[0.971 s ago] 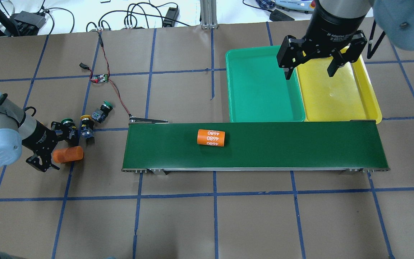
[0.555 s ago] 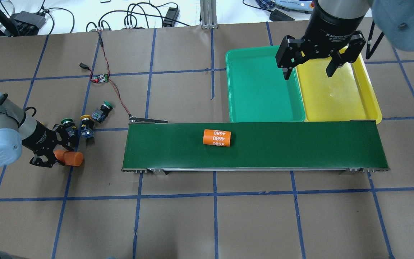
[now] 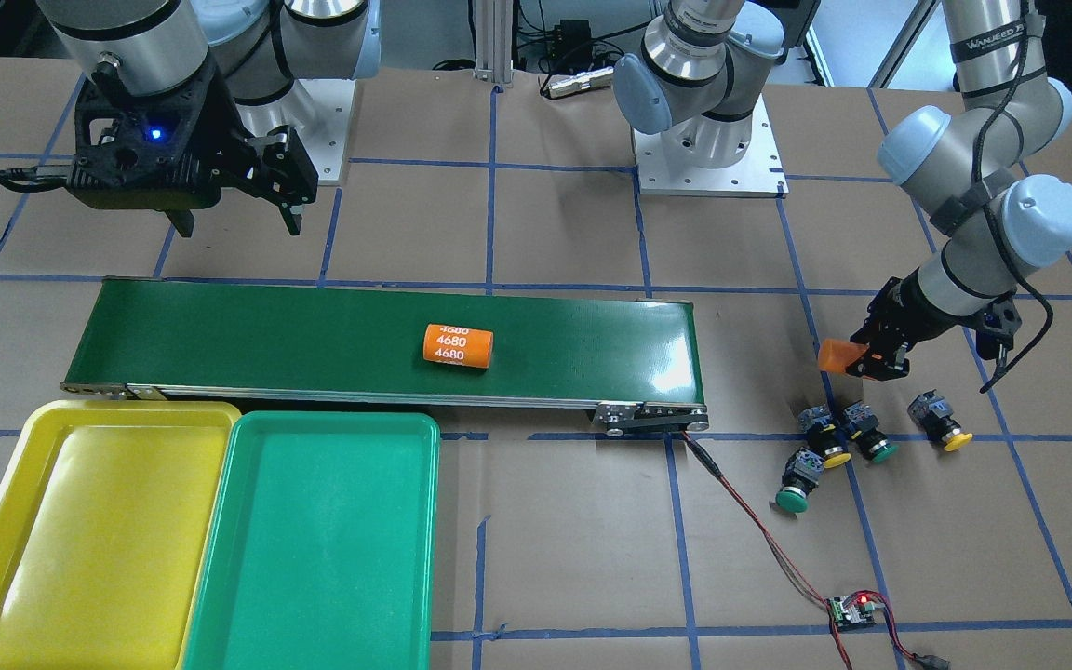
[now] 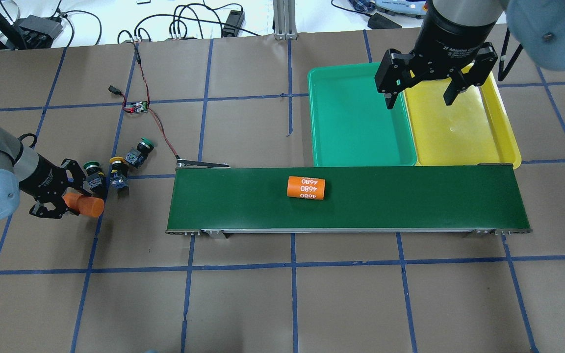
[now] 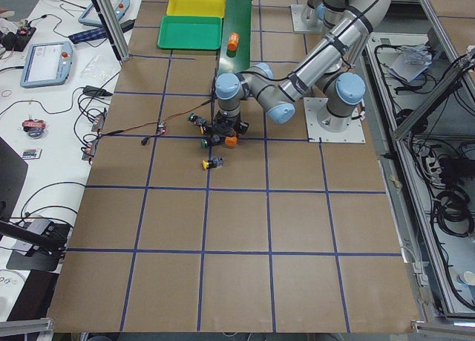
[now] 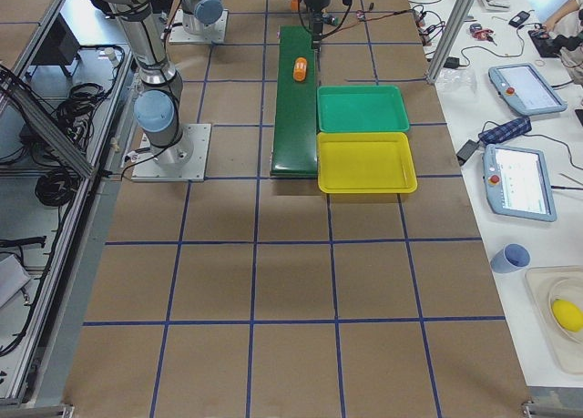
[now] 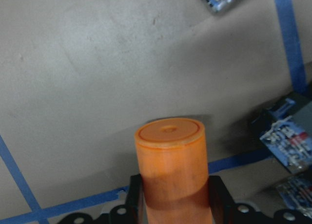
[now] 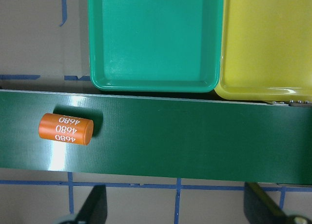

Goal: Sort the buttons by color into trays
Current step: 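Grasp the second orange cylinder with the left gripper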

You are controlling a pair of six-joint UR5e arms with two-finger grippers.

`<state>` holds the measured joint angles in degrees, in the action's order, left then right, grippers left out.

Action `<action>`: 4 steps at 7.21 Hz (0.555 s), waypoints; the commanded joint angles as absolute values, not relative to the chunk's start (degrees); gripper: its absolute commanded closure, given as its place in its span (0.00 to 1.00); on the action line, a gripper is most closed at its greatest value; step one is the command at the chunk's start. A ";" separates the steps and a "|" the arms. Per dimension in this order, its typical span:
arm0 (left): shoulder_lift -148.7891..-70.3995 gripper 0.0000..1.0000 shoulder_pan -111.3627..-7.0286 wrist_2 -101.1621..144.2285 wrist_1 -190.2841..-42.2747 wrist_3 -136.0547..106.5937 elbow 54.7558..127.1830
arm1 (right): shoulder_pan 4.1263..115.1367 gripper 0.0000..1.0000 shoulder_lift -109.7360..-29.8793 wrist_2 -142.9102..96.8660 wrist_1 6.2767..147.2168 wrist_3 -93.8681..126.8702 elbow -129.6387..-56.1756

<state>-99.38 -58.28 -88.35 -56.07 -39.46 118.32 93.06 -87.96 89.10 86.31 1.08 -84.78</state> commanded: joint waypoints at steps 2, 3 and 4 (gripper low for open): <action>-93.53 1.00 -64.47 -87.63 -63.87 -49.87 114.27 | 92.72 0.00 -87.98 89.12 86.31 1.05 -84.81; -92.91 1.00 -68.95 -87.45 -68.86 -57.49 111.56 | 92.72 0.00 -87.98 89.12 86.31 1.05 -84.81; -92.55 1.00 -73.69 -84.84 -71.86 -63.75 109.62 | 92.72 0.00 -87.89 89.12 86.31 1.05 -84.81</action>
<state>-93.31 -68.07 -86.89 -67.50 -55.74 112.20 92.75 -87.96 89.12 86.31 1.05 -84.81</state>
